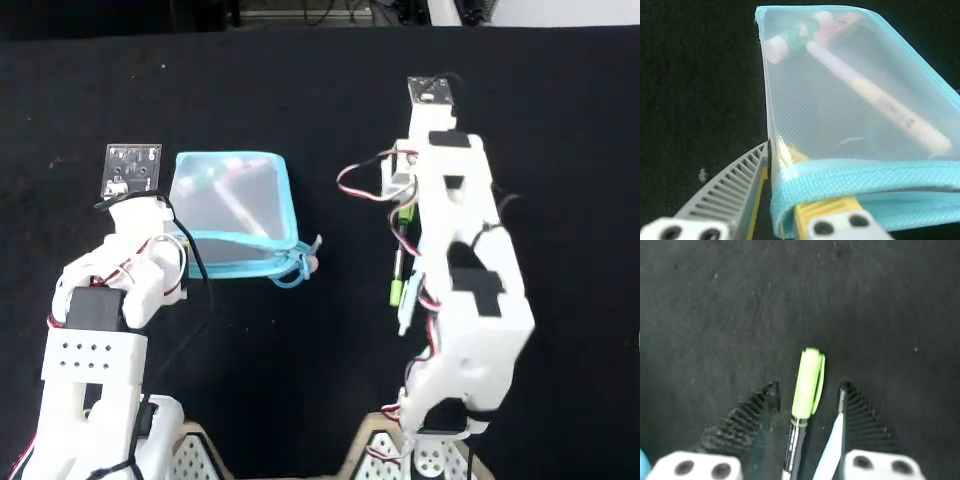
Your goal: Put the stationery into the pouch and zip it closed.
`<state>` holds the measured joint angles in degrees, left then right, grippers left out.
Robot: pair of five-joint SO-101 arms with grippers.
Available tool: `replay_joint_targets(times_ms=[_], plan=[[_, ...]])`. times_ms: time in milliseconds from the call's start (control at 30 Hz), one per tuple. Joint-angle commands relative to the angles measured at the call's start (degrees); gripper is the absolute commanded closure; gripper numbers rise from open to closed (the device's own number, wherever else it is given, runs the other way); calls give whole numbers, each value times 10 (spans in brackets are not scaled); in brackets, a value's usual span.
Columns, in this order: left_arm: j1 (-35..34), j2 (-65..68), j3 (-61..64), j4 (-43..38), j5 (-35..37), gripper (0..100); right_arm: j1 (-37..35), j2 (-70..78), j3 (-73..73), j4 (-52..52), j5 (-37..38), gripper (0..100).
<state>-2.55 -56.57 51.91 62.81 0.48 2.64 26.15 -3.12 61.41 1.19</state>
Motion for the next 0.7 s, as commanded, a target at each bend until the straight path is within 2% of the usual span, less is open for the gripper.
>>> replay_joint_targets(times_ms=[0, 267, 467, 667], plan=[[-5, 3, -2, 4, 4, 970, 5, 36, -101, 48, -5, 818], [-5, 3, -2, 4, 4, 970, 5, 169, -278, 187, -3, 824], [-5, 3, -2, 4, 4, 970, 6, 240, -394, 263, -2, 990], [-5, 3, -2, 5, 4, 970, 2, 243, -482, 335, -2, 987]])
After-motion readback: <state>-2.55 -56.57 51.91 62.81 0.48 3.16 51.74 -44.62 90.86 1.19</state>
